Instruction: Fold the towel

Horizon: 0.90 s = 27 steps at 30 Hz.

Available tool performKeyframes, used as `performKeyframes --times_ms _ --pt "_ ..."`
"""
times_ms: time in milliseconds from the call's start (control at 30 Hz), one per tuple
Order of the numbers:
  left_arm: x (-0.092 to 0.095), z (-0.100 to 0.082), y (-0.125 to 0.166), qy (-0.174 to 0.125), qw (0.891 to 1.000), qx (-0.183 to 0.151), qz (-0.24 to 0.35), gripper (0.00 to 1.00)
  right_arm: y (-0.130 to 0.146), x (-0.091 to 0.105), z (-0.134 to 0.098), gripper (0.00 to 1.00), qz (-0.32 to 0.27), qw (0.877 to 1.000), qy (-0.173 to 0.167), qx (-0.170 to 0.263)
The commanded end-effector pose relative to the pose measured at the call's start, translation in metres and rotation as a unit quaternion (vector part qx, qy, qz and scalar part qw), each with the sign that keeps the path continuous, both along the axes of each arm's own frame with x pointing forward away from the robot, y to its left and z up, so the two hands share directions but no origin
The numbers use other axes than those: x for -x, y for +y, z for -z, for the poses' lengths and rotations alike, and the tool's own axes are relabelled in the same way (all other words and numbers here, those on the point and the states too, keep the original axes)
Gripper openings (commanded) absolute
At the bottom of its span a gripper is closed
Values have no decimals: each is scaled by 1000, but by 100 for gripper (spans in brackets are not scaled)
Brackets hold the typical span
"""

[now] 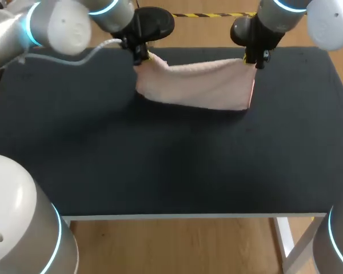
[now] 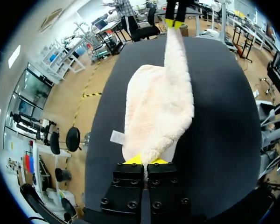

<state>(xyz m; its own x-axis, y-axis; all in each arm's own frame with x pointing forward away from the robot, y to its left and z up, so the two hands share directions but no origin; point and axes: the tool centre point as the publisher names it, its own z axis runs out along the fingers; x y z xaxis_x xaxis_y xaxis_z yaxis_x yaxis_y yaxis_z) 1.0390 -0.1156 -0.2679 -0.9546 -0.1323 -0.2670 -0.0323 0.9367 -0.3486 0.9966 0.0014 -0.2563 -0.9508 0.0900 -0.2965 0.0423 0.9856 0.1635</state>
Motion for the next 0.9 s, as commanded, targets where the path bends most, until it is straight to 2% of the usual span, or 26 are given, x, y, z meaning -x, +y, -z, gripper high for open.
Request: performKeyframes --times_ms 33,200,300,333,400,467,500,533,600,633,700,733,767,800,900 --pt "-30 45 -20 57 998 -9 9 0 4 -13 13 0 -1 1000 15 1" --pt "2 66 -9 76 997 -2 3 0 6 -20 15 0 1 1000 15 0" --pt "13 73 -8 82 997 0 -1 0 6 -27 15 0 4 1000 10 4" --pt "15 74 -8 97 995 -8 -10 0 5 -31 15 0 7 1000 9 4" --pt "13 76 -11 103 994 -14 -16 0 4 -37 16 0 11 1000 9 2" --pt "-3 78 -20 120 992 -26 -31 0 3 -45 20 0 21 1000 9 -5" --pt "3 76 -25 99 994 -33 -35 0 1 -49 21 0 26 1000 8 -8" --pt "36 71 -30 102 993 -31 -41 0 -1 -54 25 0 31 999 10 -14" --pt "56 68 -28 96 994 -34 -50 0 -3 -60 30 0 37 999 12 -15" --pt "75 64 -25 89 994 -39 -58 0 -5 -66 34 0 41 999 14 -15" --pt "100 57 -21 77 994 -42 -67 0 -5 -73 41 0 44 999 20 -11" --pt "103 56 -20 73 994 -45 -74 0 -6 -76 44 0 44 999 20 -11" --pt "69 57 -20 66 996 -53 31 0 -7 -79 46 0 44 999 21 -12" --pt "36 57 -19 53 987 -66 135 0 -7 -83 47 0 44 999 21 -11" --pt "-64 53 -16 40 987 -71 139 0 -9 -92 48 0 44 999 20 -11"
